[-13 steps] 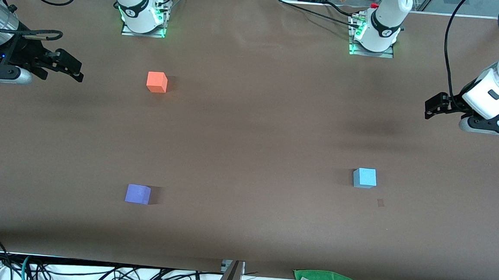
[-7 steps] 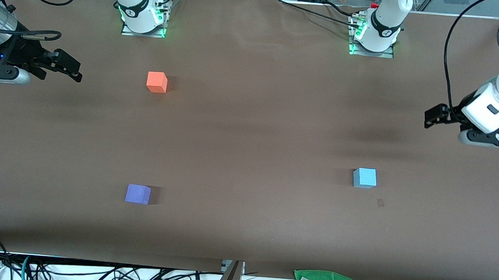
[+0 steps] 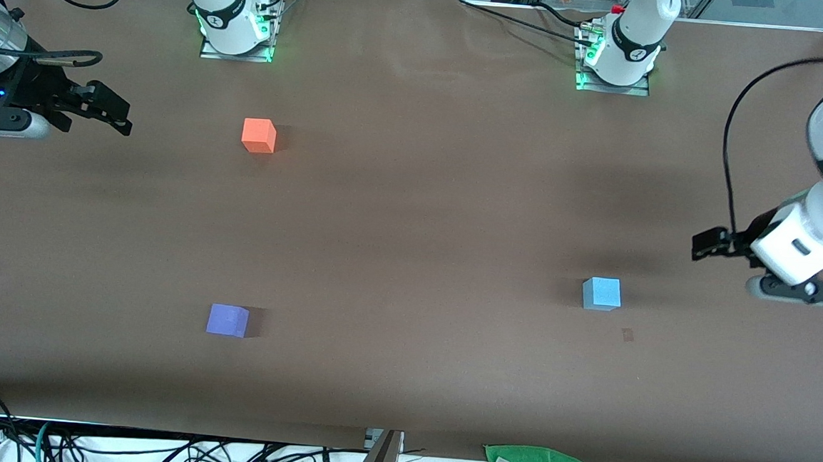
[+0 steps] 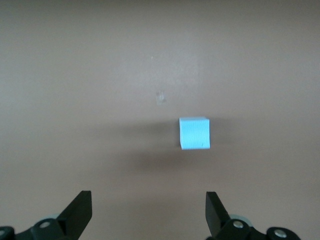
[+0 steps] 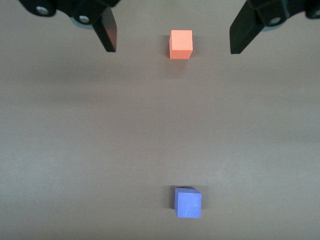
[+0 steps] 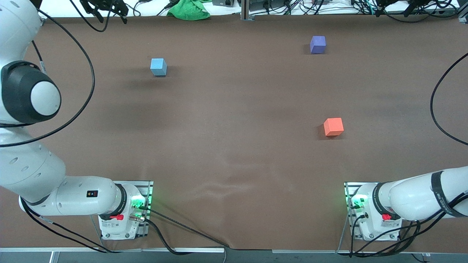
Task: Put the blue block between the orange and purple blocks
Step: 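Lower the left gripper over the light-blue cube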
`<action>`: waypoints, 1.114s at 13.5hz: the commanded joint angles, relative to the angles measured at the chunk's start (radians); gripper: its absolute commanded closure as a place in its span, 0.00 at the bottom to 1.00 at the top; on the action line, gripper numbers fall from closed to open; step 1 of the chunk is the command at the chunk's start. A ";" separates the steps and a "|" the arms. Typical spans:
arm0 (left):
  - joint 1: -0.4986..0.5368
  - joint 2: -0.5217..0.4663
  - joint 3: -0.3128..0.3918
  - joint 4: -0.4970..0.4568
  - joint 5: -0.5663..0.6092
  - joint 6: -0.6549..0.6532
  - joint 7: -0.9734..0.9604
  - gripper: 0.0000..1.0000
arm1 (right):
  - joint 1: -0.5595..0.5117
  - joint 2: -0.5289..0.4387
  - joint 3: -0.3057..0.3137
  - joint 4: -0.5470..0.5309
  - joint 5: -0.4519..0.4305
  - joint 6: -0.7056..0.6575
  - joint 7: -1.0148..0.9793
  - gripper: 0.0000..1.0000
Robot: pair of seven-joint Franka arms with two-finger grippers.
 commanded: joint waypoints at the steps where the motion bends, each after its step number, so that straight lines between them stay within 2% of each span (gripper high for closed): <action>1: -0.011 0.090 -0.004 0.039 -0.016 0.067 0.001 0.00 | -0.003 -0.008 0.001 0.004 -0.009 -0.003 -0.020 0.01; 4: -0.040 0.171 -0.012 0.005 -0.016 0.068 0.014 0.00 | -0.003 -0.007 0.001 0.004 -0.009 -0.005 -0.018 0.01; 7: -0.060 0.211 -0.012 -0.027 -0.014 0.087 0.009 0.00 | -0.003 -0.007 0.001 0.004 -0.011 -0.007 -0.017 0.01; 11: -0.077 0.259 -0.011 -0.110 -0.005 0.310 0.006 0.00 | -0.003 -0.007 0.001 0.004 -0.011 -0.007 -0.015 0.01; 15: -0.074 0.307 -0.012 -0.119 -0.008 0.391 -0.026 0.00 | -0.003 -0.007 0.001 0.004 -0.009 -0.007 -0.010 0.01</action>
